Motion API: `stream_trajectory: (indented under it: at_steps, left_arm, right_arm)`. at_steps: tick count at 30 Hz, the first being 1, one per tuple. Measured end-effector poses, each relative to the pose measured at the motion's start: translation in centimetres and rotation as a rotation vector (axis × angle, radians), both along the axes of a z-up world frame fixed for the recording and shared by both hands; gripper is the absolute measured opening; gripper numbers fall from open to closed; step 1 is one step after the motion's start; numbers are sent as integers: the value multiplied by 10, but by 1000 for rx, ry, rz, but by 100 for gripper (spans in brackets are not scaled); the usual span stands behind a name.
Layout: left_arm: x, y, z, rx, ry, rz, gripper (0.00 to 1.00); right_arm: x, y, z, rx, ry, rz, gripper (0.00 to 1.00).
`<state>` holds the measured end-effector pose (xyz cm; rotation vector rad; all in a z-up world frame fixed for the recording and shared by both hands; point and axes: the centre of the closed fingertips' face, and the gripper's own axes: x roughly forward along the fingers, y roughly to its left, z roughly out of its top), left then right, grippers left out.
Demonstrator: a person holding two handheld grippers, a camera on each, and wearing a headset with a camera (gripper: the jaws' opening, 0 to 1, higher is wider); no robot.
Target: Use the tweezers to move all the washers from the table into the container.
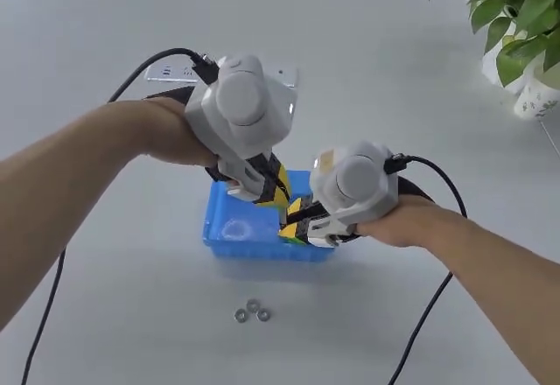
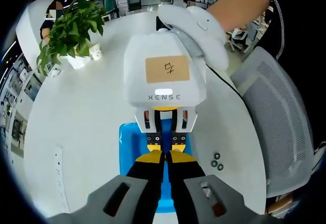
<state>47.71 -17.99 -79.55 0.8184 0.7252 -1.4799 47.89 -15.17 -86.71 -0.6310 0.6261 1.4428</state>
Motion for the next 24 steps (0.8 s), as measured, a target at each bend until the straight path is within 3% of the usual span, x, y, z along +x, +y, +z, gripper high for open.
stream_trajectory:
  at_steps: [12, 24]
  left_arm:
    - [-2, -1, 6, -8, 1, -4, 6]
    - [-2, -1, 21, -18, -13, 1, 6]
  right_arm:
    - [0, 1, 6, 9, -13, 2, 11]
    - [0, 3, 21, 41, -28, -11, 11]
